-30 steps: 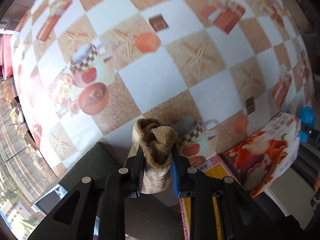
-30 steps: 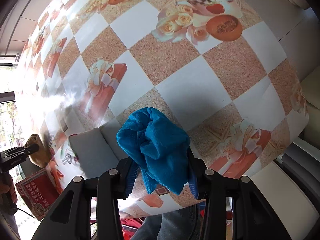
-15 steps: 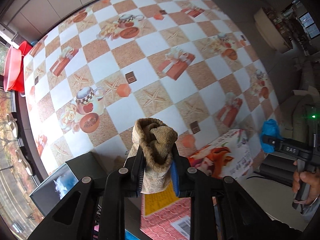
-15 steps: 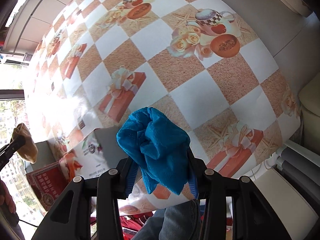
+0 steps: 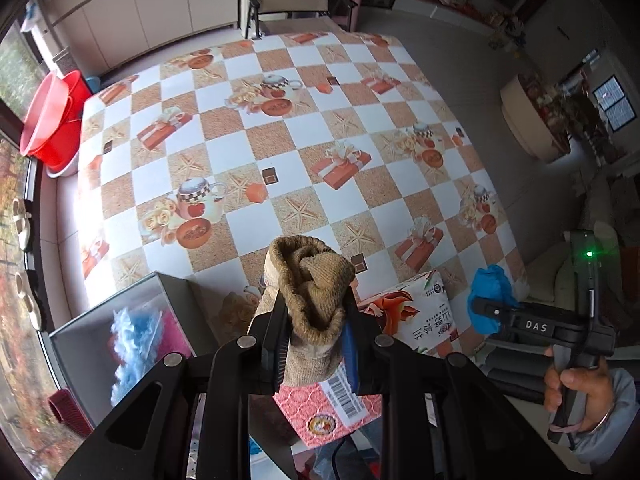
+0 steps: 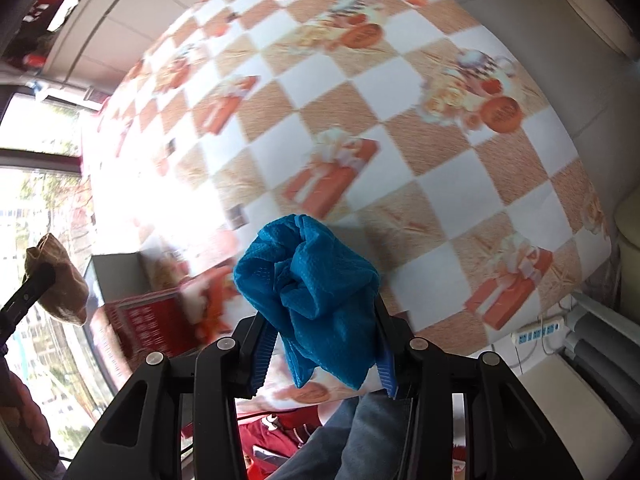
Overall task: Organize soft objects
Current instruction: 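Carry the beige sock and blue glove in both tools over the white box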
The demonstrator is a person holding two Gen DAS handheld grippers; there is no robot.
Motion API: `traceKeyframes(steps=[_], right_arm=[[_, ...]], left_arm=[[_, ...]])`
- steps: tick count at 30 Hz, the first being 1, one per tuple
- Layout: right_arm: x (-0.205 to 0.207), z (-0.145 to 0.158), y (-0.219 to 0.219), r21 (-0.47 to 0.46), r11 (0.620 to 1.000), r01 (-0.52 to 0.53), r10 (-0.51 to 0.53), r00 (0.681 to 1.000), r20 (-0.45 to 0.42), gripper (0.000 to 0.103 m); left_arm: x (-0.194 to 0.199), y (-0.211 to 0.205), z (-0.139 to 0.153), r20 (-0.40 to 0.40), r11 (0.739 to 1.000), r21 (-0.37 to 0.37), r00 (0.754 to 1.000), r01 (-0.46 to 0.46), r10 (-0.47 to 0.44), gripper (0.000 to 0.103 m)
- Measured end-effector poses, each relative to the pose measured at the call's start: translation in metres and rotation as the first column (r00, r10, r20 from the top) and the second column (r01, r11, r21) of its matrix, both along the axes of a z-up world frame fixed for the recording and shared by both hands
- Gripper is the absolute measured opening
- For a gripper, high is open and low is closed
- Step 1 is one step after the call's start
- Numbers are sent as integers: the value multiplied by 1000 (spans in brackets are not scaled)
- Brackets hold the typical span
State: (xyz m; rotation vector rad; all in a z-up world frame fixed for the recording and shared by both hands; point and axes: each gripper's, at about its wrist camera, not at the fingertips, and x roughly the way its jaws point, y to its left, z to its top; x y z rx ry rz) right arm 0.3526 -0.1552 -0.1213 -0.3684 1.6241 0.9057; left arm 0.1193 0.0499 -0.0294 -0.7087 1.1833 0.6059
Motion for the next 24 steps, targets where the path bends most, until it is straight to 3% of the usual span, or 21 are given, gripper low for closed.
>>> traceKeyframes(steps=[10, 24], right_arm=[[-56, 37, 33, 78, 988, -135, 134, 991, 13, 45], [-133, 67, 58, 119, 945, -304, 301, 953, 45, 45]], left_arm=[[-60, -11, 30, 65, 993, 27, 991, -118, 116, 25], [-119, -42, 30, 119, 980, -10, 973, -200, 200, 25]])
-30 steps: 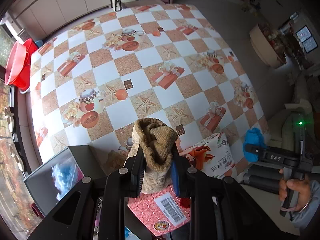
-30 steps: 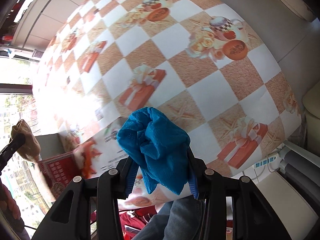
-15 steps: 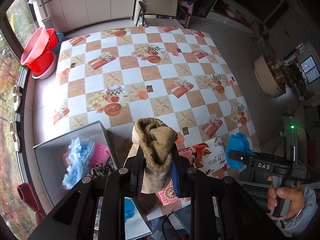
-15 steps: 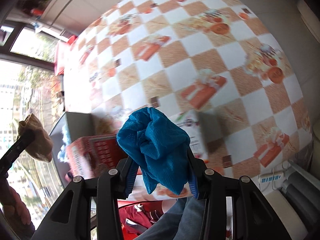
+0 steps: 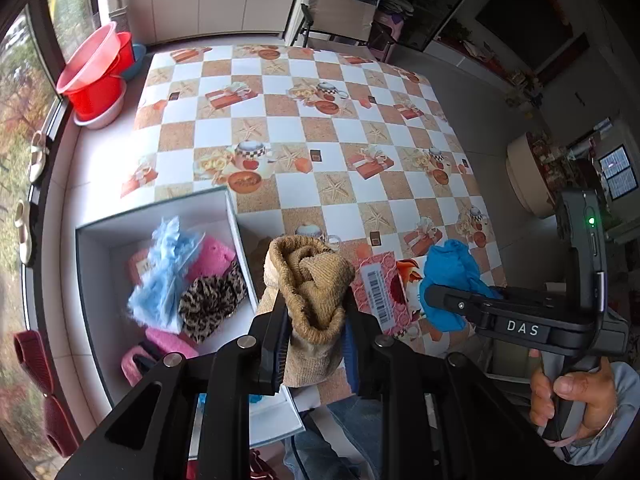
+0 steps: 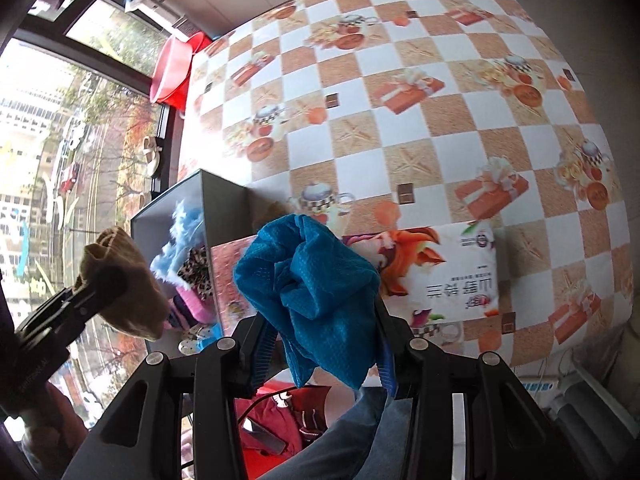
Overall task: Organize soft objects
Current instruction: 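Carry the beige sock and blue glove in both tools over the white box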
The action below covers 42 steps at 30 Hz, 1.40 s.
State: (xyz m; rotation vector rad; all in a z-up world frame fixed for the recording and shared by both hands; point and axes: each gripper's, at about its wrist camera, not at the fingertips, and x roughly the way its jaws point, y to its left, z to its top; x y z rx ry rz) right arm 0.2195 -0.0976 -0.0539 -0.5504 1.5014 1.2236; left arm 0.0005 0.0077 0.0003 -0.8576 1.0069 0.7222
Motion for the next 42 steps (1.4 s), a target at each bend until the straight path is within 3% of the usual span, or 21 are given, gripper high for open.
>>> traceKeyframes(steps=[10, 25, 42], right_arm=[[-56, 12, 10, 6, 993, -118, 118, 993, 30, 45], [-138, 8, 18, -21, 948, -316, 317, 947, 58, 45], [-206, 3, 30, -46, 876, -481, 483, 871, 92, 45]], left_arm=[[-51, -19, -12, 12, 994, -25, 994, -108, 108, 25], [-129, -45, -41, -27, 953, -50, 955, -297, 296, 25], [-155, -63, -72, -66, 924, -91, 928, -373, 368, 25]])
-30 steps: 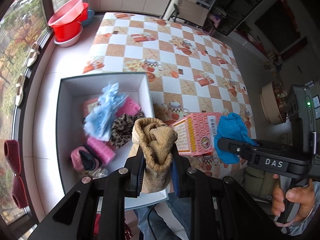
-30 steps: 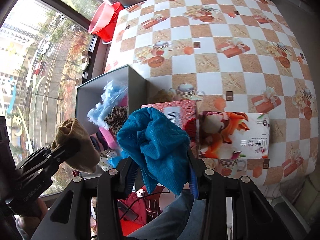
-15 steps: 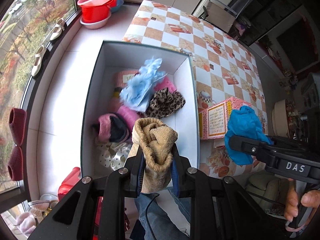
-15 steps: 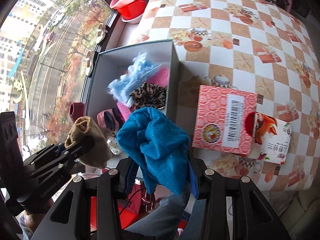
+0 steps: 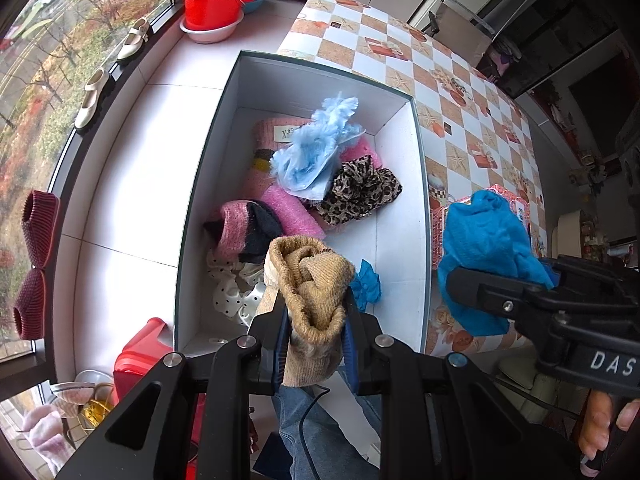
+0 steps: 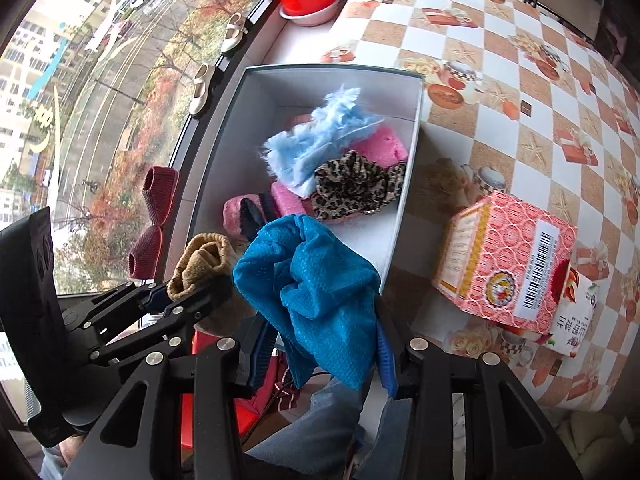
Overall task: Organize soft objects
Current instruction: 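Carry the beige sock and blue glove in both tools over the white box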
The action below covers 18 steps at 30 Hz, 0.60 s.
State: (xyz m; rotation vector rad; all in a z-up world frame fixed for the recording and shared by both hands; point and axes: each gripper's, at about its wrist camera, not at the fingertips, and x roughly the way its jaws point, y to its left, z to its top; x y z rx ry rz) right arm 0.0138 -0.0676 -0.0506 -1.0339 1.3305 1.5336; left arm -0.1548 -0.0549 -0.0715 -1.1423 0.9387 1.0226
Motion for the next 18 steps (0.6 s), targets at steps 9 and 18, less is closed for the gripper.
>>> traceKeyframes(steps=[9, 18], right_arm=[[-18, -6, 6, -9, 999, -43, 44, 999, 18, 45], [-23, -10, 11, -14, 999, -49, 50, 998, 33, 45]], left_arm=[[-9, 1, -5, -2, 1000, -10, 1000, -19, 19, 25], [-8, 3, -7, -5, 1000, -15, 1000, -12, 12, 29]])
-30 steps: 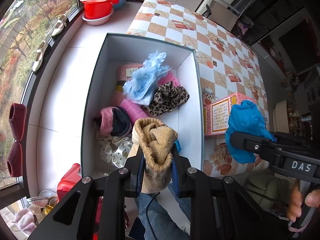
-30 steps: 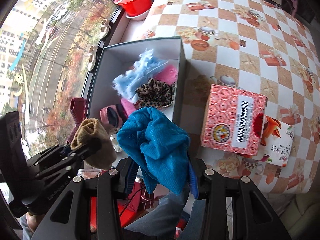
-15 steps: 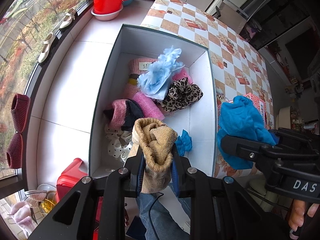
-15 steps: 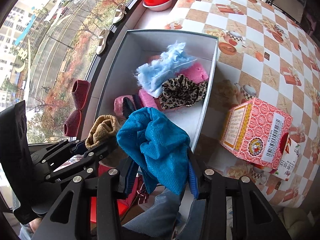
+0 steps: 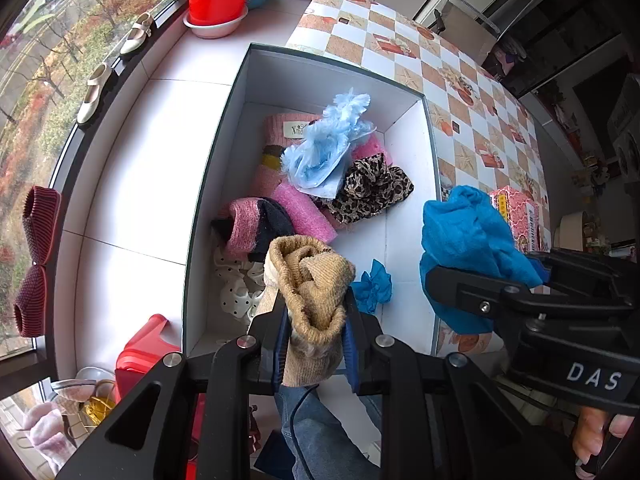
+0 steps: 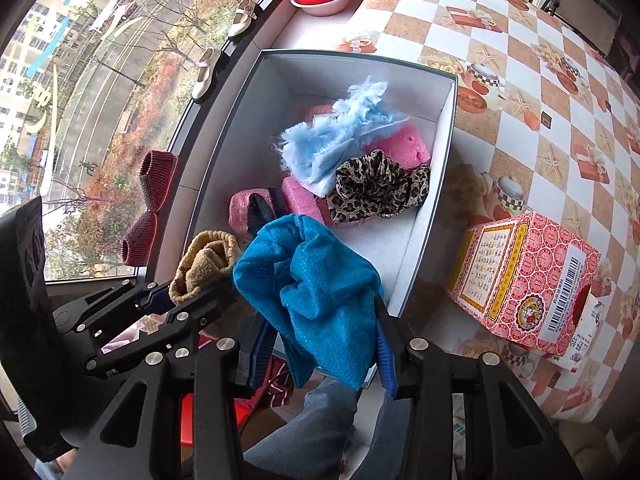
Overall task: Organize soft objects
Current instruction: 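Carry the beige sock and blue glove in both tools over the white box, then open both tools to drop the sock and glove into the box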
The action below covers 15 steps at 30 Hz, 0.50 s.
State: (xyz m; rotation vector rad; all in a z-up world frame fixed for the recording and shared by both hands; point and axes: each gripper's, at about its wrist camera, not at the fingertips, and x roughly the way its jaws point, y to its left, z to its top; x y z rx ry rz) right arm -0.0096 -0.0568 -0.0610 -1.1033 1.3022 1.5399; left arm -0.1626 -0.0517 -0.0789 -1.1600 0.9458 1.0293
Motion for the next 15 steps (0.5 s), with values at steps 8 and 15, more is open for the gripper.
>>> traceKeyframes(steps=[8, 15], right_arm=[[2, -3, 2, -15, 1000, -7, 7, 1000, -8, 70], [5, 9, 1, 35, 999, -12, 11, 1000, 12, 88]], left_arm=[[4, 0, -1, 4, 1000, -9, 1000, 22, -22, 84], [14, -1, -8, -90, 998, -58, 995, 37, -42, 84]])
